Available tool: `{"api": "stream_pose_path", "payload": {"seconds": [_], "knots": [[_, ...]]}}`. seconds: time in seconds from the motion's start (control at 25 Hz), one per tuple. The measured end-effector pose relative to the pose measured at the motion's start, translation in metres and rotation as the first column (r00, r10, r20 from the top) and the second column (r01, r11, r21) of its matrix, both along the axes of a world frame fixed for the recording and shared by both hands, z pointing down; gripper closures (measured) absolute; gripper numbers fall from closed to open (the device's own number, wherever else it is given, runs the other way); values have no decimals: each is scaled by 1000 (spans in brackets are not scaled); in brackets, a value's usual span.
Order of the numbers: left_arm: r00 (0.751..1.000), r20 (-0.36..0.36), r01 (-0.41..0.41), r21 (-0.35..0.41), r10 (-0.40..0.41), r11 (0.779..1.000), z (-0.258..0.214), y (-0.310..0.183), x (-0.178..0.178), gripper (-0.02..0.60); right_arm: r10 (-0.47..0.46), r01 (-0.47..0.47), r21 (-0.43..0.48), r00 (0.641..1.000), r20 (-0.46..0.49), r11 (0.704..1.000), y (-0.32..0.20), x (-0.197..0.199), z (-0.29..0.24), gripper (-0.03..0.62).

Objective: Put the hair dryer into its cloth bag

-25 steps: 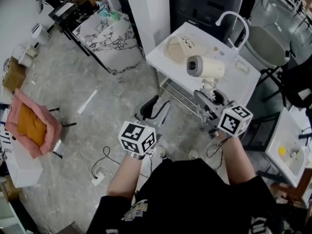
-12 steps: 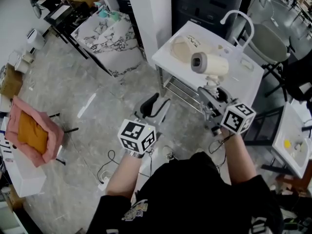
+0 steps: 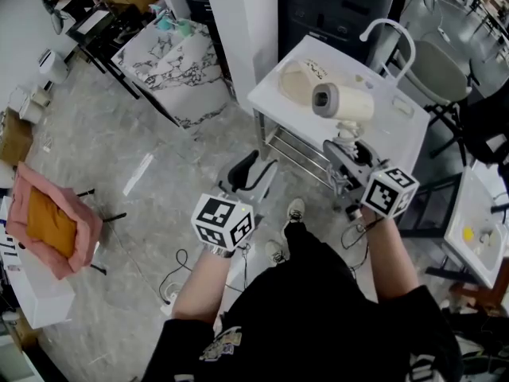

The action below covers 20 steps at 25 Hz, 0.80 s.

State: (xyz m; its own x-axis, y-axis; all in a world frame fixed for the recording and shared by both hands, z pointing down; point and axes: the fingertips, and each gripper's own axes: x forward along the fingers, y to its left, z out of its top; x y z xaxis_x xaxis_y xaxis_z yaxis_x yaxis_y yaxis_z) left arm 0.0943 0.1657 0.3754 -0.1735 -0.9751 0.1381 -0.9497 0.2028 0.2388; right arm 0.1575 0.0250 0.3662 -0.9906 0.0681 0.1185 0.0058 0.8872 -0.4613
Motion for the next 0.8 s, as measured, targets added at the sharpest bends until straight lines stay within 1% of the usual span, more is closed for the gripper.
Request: {"api": "stream_pose_path", "payload": {"seconds": [0.16,0.36,0.56,0.68,0.8], "knots": [[1000,-7,-3,-3,3,1000,4,-13,-12,407,6,-6,-5,1000,4,1000,-14,-12,2,352],[1000,-1,-13,-11,13,1000,4,-40,-33,407,23,-23,-14,1000,5,1000,-45,-33,2,352],[1000,-9,-6,-13,6,1000,7,-71,-69,407,29,-29,-21,1000,-5,999,-80,-64,9,352],[1000,-6,-13,-16,13,1000,6,-94,-92,407,13,-13,-9,1000,12,1000,-99,-90,1,352],[1000,-11,-25,-22,24,999,8,-117,-116,407,39,-40,-30,999,-10,999,-124,-111,11,352]]}}
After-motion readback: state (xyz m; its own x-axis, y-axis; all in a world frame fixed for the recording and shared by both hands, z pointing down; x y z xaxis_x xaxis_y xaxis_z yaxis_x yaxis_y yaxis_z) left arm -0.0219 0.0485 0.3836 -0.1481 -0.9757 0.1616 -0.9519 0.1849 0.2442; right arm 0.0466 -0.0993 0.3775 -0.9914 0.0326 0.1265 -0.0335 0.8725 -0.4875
